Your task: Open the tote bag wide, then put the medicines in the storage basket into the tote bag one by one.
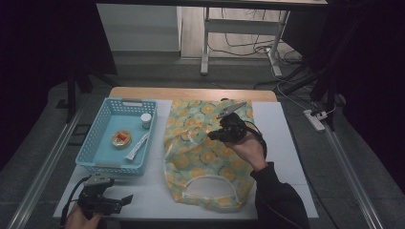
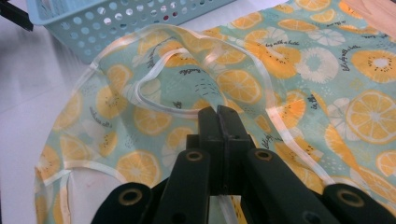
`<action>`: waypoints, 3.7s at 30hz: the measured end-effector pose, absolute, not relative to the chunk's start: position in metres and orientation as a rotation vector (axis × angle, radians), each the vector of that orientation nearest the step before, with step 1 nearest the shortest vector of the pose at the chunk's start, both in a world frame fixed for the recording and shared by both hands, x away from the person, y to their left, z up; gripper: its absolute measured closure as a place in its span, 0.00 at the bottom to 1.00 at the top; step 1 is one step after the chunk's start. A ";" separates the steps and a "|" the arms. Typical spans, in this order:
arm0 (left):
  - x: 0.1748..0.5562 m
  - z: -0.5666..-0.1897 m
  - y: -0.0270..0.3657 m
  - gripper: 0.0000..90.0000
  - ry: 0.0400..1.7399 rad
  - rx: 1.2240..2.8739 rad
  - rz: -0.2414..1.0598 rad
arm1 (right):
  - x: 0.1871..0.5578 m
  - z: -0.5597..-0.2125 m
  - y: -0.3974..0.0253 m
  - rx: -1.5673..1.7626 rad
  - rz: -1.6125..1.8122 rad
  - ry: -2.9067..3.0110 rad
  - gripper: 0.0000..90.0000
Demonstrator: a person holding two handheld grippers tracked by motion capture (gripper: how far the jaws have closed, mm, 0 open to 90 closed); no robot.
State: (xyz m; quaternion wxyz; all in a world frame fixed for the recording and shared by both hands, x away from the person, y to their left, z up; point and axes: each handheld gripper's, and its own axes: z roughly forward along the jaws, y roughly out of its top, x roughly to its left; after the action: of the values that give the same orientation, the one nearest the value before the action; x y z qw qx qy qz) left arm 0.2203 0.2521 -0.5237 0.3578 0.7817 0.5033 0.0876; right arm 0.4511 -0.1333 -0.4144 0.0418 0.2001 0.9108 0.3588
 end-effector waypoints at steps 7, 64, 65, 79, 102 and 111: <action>0.220 -0.524 0.253 0.02 1.303 2.011 0.222 | 0.452 -0.407 -0.132 0.615 1.113 2.775 1.00; 0.220 -0.505 0.263 0.00 1.249 1.976 0.191 | 0.453 -0.408 -0.136 0.603 1.184 2.743 1.00; 0.220 -0.504 0.264 0.00 1.245 1.978 0.189 | 0.454 -0.408 -0.136 0.600 1.185 2.743 1.00; 0.222 -0.489 0.271 0.00 1.237 1.942 0.258 | 0.453 -0.405 -0.137 0.594 1.191 2.742 1.00; 0.257 -0.467 0.284 0.00 1.250 1.939 0.328 | 0.453 -0.404 -0.138 0.582 1.205 2.743 1.00; 0.279 -0.464 0.285 0.00 1.263 1.977 0.335 | 0.452 -0.403 -0.139 0.576 1.217 2.735 1.00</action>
State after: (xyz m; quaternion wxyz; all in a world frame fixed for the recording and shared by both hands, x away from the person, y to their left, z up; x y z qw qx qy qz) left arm 0.2795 0.2852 -0.4641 0.3763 0.7729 0.4938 0.1308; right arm 0.4525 -0.1389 -0.4026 0.0468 0.1887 0.8962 0.3987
